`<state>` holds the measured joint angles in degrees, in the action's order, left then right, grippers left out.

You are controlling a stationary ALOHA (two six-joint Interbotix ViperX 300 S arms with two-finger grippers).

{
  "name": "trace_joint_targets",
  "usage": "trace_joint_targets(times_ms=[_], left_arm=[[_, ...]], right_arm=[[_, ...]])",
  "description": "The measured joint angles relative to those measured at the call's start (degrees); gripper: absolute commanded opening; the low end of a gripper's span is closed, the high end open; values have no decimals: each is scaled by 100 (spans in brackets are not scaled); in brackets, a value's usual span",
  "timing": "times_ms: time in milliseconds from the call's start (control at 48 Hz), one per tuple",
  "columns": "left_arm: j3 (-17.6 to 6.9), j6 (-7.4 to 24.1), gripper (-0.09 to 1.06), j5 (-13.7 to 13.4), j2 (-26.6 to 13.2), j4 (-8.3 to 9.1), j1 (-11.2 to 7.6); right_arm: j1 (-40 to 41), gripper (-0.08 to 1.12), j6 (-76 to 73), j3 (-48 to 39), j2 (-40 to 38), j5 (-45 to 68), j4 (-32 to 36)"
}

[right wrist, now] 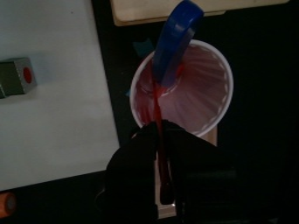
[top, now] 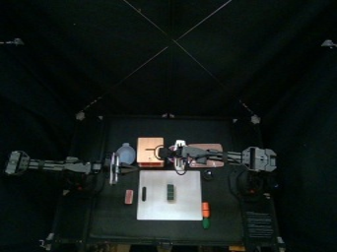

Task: Cut the sushi into 4 pieces with the knife
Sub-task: Grasp knife edge with left hand

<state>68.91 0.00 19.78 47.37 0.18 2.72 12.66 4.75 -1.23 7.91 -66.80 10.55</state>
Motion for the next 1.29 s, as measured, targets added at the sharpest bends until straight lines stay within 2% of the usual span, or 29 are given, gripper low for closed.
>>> trace_joint_targets(times_ms=[146, 250, 417, 583, 646, 708, 833, 979, 1104, 1292], left_arm=[[18, 0, 49, 0, 0, -9, 9], [53, 0, 50, 70, 0, -9, 9], [114, -35, 57, 378, -9, -26, 9], [114, -53, 73, 589, -141, -378, 9], [114, -44, 79, 615, -316, -519, -9], [70, -26, 85, 633, -545, -554, -35], [-176, 9, 90, 747, -1107, -554, -123], [-510, 62, 90, 1028, -1723, -501, -123], [-712, 62, 90, 1274, -2083, -492, -97], [-993, 53, 90, 1723, -2654, -501, -26]], right_arm=[[35, 2, 0, 299, -193, -237, 0], [26, 2, -35, 360, -642, -281, 0], [-88, 2, -141, 193, -1573, -88, -9], [-510, 2, -272, -791, -2479, 1204, -141], [-677, 2, -404, -1239, -2742, 1890, -193], [-791, 2, -615, -1767, -2997, 2760, -264], [-782, 2, -1046, -2918, -3428, 4588, -246], [-791, 2, -1107, -3964, -3727, 6161, -264], [-791, 2, -1099, -4298, -3841, 6653, -272], [-791, 2, -1099, -4421, -3858, 6829, -264]])
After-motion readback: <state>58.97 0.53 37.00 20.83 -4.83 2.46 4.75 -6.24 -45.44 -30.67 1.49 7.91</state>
